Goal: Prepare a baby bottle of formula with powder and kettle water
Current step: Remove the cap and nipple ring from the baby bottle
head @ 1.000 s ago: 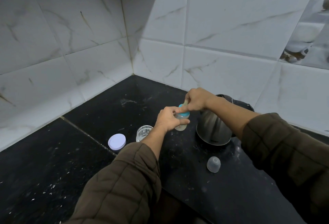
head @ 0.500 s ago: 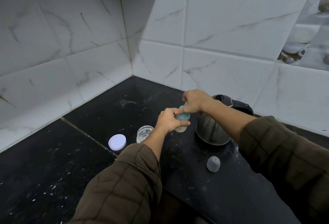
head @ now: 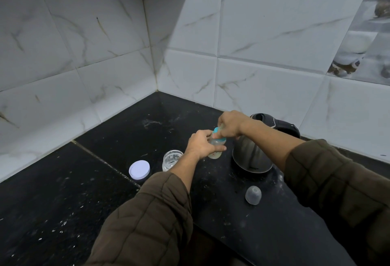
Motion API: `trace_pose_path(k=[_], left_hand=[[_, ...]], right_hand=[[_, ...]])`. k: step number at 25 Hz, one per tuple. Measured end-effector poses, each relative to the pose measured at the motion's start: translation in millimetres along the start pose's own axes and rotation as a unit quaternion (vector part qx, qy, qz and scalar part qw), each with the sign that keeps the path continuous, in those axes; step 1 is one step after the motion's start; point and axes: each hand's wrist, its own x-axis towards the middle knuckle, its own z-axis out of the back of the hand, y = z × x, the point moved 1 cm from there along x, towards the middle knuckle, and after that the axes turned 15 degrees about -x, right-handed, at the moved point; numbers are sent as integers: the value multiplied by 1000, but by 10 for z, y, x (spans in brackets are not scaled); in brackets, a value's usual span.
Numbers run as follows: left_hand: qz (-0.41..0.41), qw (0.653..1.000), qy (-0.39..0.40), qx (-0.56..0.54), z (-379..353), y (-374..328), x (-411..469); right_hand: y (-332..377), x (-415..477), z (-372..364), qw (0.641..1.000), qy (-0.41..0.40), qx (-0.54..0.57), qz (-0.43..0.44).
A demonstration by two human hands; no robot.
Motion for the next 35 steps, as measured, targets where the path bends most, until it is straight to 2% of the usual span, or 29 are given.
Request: trace_pose_path(k=[3,6,10,12,15,21,27,35], left_hand=[[8,1000,10,3,-26,41,15],[22,1000,4,14,-62,112,28],[42,996,-75,32,-44,133,12],[49,991,-123,27,-35,132,0],[49,987,-151,17,-77,152,-9],[28,991,-132,7,-318,259,-51],[42,993,-108,17,-438,380,-75],[53,996,-77,16,-548,472,-67]], right_hand=[[-15,-38,46,998,-13,-39,43],[-54,-91,124,996,-37,-25,78],[-198,-208,96,995,-91,42,30],[-266,-258,-73,997,-74,37,5],[-245,-328,-459,1000,-14,-14,8],[-114,-354,-1205,985,125,-105,63],[-323,-464,-1452,958,225,-163,67],[-287,-389,-1447,978,171,-103,54]])
